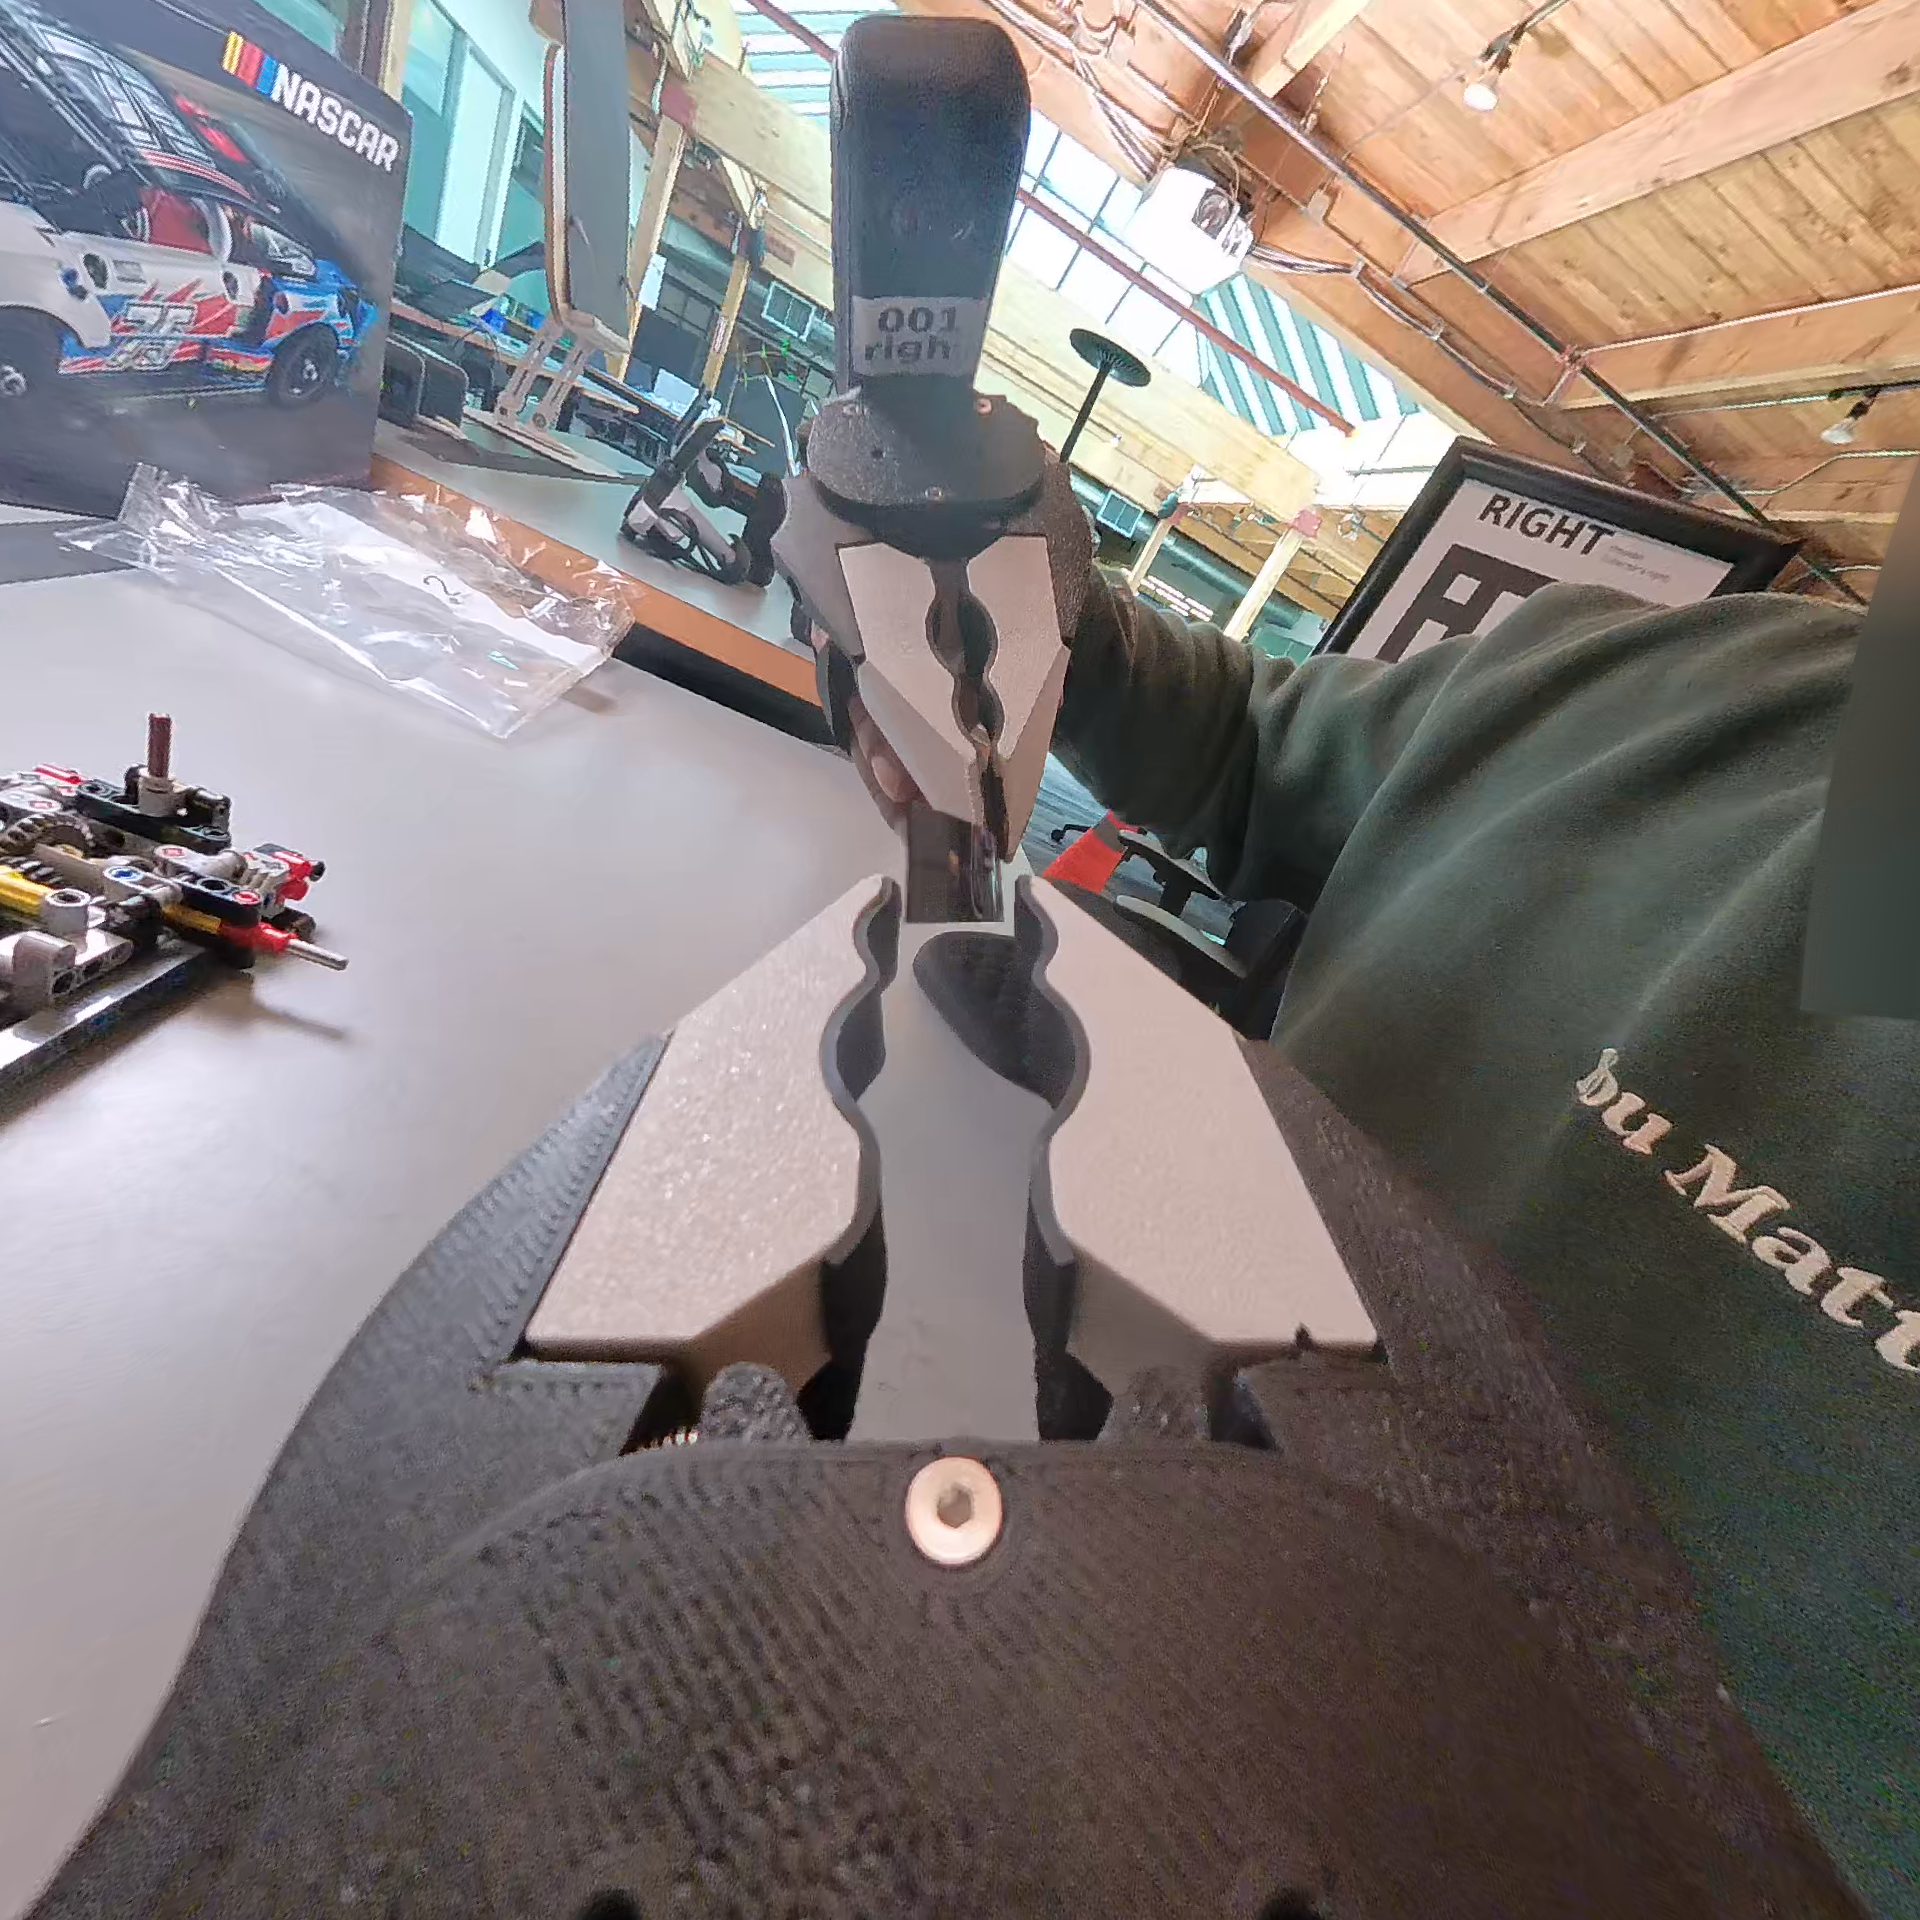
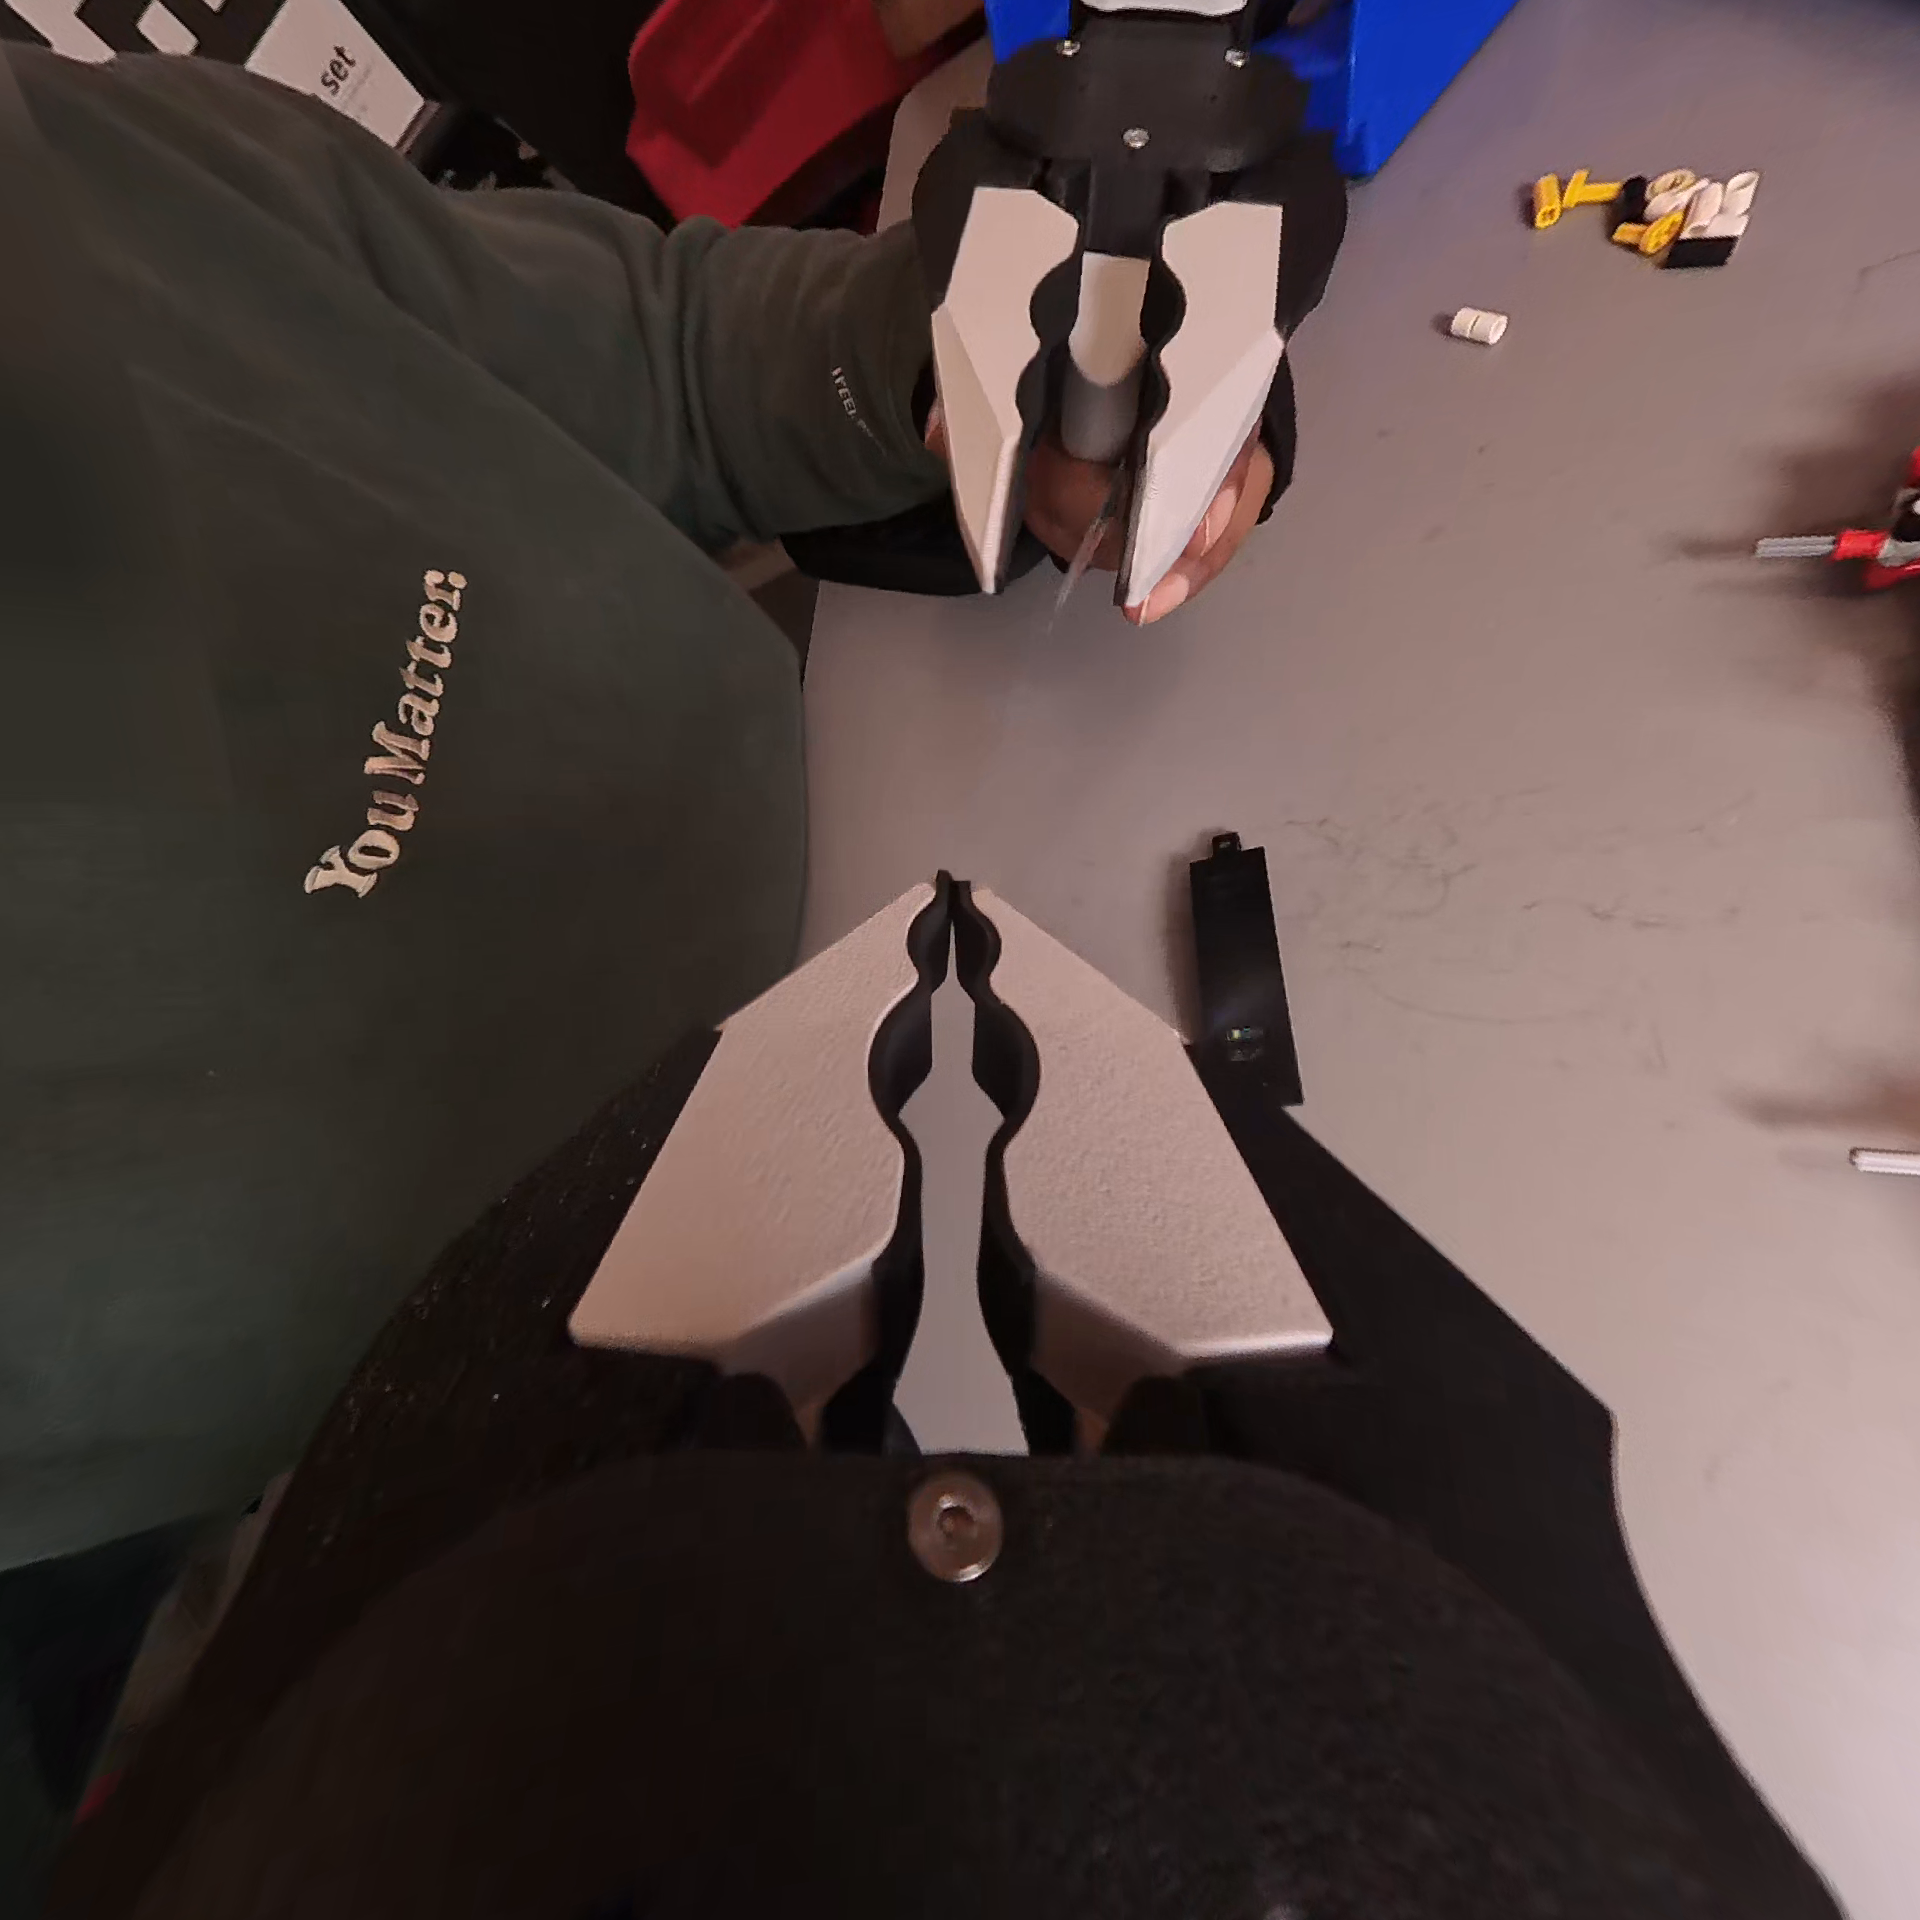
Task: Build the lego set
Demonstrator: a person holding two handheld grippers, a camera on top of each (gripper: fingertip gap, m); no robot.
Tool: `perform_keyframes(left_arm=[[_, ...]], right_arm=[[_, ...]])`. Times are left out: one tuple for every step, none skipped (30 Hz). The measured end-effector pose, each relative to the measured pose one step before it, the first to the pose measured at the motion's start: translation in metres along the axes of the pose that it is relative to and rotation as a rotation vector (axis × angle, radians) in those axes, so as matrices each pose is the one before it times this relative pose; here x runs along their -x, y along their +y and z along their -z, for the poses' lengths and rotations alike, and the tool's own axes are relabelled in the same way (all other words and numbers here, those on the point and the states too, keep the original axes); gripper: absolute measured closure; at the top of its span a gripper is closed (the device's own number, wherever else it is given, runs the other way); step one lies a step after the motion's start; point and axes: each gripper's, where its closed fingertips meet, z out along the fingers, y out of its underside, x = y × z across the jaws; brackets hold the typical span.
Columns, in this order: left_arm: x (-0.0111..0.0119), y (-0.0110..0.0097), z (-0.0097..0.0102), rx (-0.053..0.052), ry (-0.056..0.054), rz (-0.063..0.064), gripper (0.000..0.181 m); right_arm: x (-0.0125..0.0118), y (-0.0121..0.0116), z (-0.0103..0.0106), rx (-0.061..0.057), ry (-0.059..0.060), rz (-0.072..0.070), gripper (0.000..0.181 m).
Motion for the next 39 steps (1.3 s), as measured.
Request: perform_keyframes(left_arm=[[0.00099, 0.00099, -0.00024, 0.005, -0.0053, -0.0002, 0.163], [0.00121, 0.00097, -0.00012, 0.0049, -0.007, -0.0005, 0.164], [0.00125, 0.00084, -0.00012, 0.0044, -0.0065, -0.0004, 0.165], [0.00074, 0.00055, 0.0, 0.0023, -0.0036, 0.0002, 0.166], [0.00051, 0.00014, 0.00006, 0.0002, -0.0026, 0.0008, 0.167], [0.00081, -0.00003, 0.00011, -0.0002, -0.0045, 0.0005, 0.169], [0.00112, 0.00026, 0.00012, 0.001, -0.0064, -0.0002, 0.17], [0.00099, 0.00032, 0.00015, 0.0015, -0.0056, -0.0001, 0.171], [0.00052, 0.00014, 0.00006, 0.0002, -0.0026, 0.0007, 0.172], [0.00034, 0.00001, -0.00005, -0.0005, -0.001, 0.0013, 0.173], [0.00027, -0.00003, 0.00001, -0.0004, -0.0012, 0.001, 0.175], [0.00035, 0.00021, 0.00003, 0.0002, -0.002, 0.0003, 0.176], [0.00025, 0.00021, -0.00003, 0.0006, -0.0018, 0.0001, 0.177], [0.00016, 0.00008, -0.00004, 0.0002, -0.0005, 0.0005, 0.177], [-0.00013, 0.00008, -0.00006, 0.0004, 0.0003, 0.0006, 0.178], [0.00005, 0.00021, -0.00003, 0.0007, -0.0003, 0.0, 0.179], [0.00013, 0.00006, -0.00007, 0.0002, -0.001, -0.0005, 0.18], [0.00007, 0.0001, -0.00009, -0.0001, -0.0004, -0.0002, 0.18], [-0.00003, 0.00016, -0.00006, 0.0003, 0.0, 0.0004, 0.181], [0.00001, 0.00011, -0.00008, 0.0008, 0.0, 0.0003, 0.181], [0.00007, 0.00019, -0.00004, 0.0005, -0.0004, -0.0003, 0.181], [0.0001, -0.00003, 0.00008, 0.0, -0.0004, 0.0001, 0.181], [-0.0001, 0.00004, -0.00002, 0.0005, 0.0008, 0.0008, 0.181], [-0.00011, 0.00018, 0.00001, 0.0009, 0.0011, 0.001, 0.181], [0.00001, -0.00007, -0.00013, 0.0002, -0.0003, 0.0003, 0.181], [0.00002, -0.00016, -0.0001, -0.001, -0.0012, -0.0003, 0.181], [-0.00022, -0.00044, -0.00003, -0.0018, -0.0007, 0.0004, 0.181], [-0.00018, -0.00087, 0.00003, -0.004, -0.0013, 0.0007, 0.181], [0.00018, -0.00139, 0.00022, -0.0072, -0.0044, -0.0001, 0.181], [0.00011, -0.00145, 0.00032, -0.0076, -0.0039, -0.0005, 0.181], [-0.00011, -0.00161, 0.00042, -0.0081, -0.0027, -0.0008, 0.181], [-0.00007, -0.00181, 0.00055, -0.0099, -0.0038, -0.0018, 0.181], [-0.00035, -0.00168, 0.00049, -0.0081, -0.0025, -0.003, 0.181], [-0.00082, -0.0015, 0.00044, -0.0058, -0.0006, -0.0049, 0.181], [-0.00125, -0.00147, 0.00013, -0.0052, 0.0011, -0.0062, 0.181], [-0.00174, -0.00144, 0.00019, -0.0051, 0.004, -0.0061, 0.181], [-0.00185, -0.00129, -0.00006, -0.0038, 0.0056, -0.0057, 0.181], [-0.00175, -0.00087, -0.00009, -0.0018, 0.0047, -0.0061, 0.181], [-0.00145, -0.00066, -0.0002, -0.0016, 0.0039, -0.007, 0.181]], right_arm=[[0.00031, 0.00119, 0.00072, 0.0091, -0.0005, -0.0003, 0.181], [0.00043, 0.00122, 0.00076, 0.0078, -0.0006, 0.0007, 0.181], [0.00016, 0.00108, 0.00076, 0.0063, 0.0011, 0.0009, 0.181], [0.00003, 0.00097, 0.00085, 0.0048, 0.002, -0.0001, 0.181], [0.00005, 0.00084, 0.00076, 0.0033, 0.0013, -0.0007, 0.181], [0.00007, 0.00089, 0.00077, 0.002, 0.0015, -0.0014, 0.181], [0.00001, 0.00086, 0.00066, 0.0018, 0.001, -0.0011, 0.181], [0.00015, 0.00101, 0.00052, 0.002, 0.0009, -0.0007, 0.181], [-0.00008, 0.00089, 0.00038, 0.0017, 0.0023, -0.0001, 0.181], [0.00005, 0.00072, 0.00036, -0.0001, 0.0014, -0.0003, 0.181], [0.0001, 0.00049, 0.00031, -0.0008, 0.0004, -0.0016, 0.181], [0.00011, 0.00063, 0.00038, -0.0003, 0.0004, -0.001, 0.181], [-0.00011, 0.00078, 0.00022, 0.0015, 0.0016, -0.0007, 0.181], [-0.00022, 0.00066, 0.00015, 0.0011, 0.0017, 0.0001, 0.181], [0.00017, 0.00033, 0.00018, -0.0007, 0.0003, -0.0006, 0.181], [0.00014, 0.00011, 0.00018, -0.0015, -0.001, -0.0013, 0.181], [-0.00013, 0.0003, 0.00021, 0.0, 0.001, -0.0004, 0.181], [-0.00059, 0.00053, 0.00017, 0.0017, 0.0035, 0.0009, 0.181], [-0.00063, 0.0004, 0.00008, 0.0002, 0.0031, 0.0005, 0.181], [-0.00008, 0.00015, 0.00017, -0.0012, -0.0005, -0.0016, 0.181], [0.00008, 0.0001, 0.00017, -0.0005, -0.0012, -0.0015, 0.181], [-0.00052, 0.00027, 0.00019, 0.0003, 0.0029, 0.0005, 0.181], [-0.0006, 0.00003, 0.00044, -0.0002, 0.0026, -0.0001, 0.181], [-0.0003, 0.00001, 0.00041, -0.0009, 0.0003, -0.0016, 0.181], [-0.00042, -0.00006, 0.00053, -0.001, 0.0009, -0.0014, 0.181], [-0.00055, 0.00006, 0.00037, -0.0005, 0.0022, -0.0007, 0.181], [-0.00036, -0.00003, 0.00019, -0.001, 0.0012, 0.0004, 0.181], [-0.00023, -0.00024, 0.00028, -0.0025, 0.0011, 0.0017, 0.181], [-0.00071, -0.00055, 0.00022, -0.0062, 0.0046, 0.0029, 0.181], [-0.00167, -0.00104, 0.00035, -0.0116, 0.0096, 0.004, 0.181], [-0.0019, -0.00128, 0.00055, -0.017, 0.0102, 0.0048, 0.181], [-0.00115, -0.00148, 0.00063, -0.023, 0.004, 0.0042, 0.181], [-0.00103, -0.00165, 0.00057, -0.0289, 0.0032, 0.0032, 0.181], [-0.00129, -0.0013, 0.00016, -0.0313, 0.0059, 0.0059, 0.179], [-0.00048, -0.00046, -0.00038, -0.033, 0.0031, 0.0116, 0.175], [-0.00036, 0.00015, -0.00088, -0.0335, 0.0053, 0.016, 0.171], [-0.00092, -0.0001, -0.00086, -0.0394, 0.0123, 0.0204, 0.167], [-0.00151, -0.00056, -0.00067, -0.046, 0.0188, 0.0235, 0.164], [-0.00234, -0.0007, -0.00024, -0.0514, 0.0254, 0.0208, 0.161]])
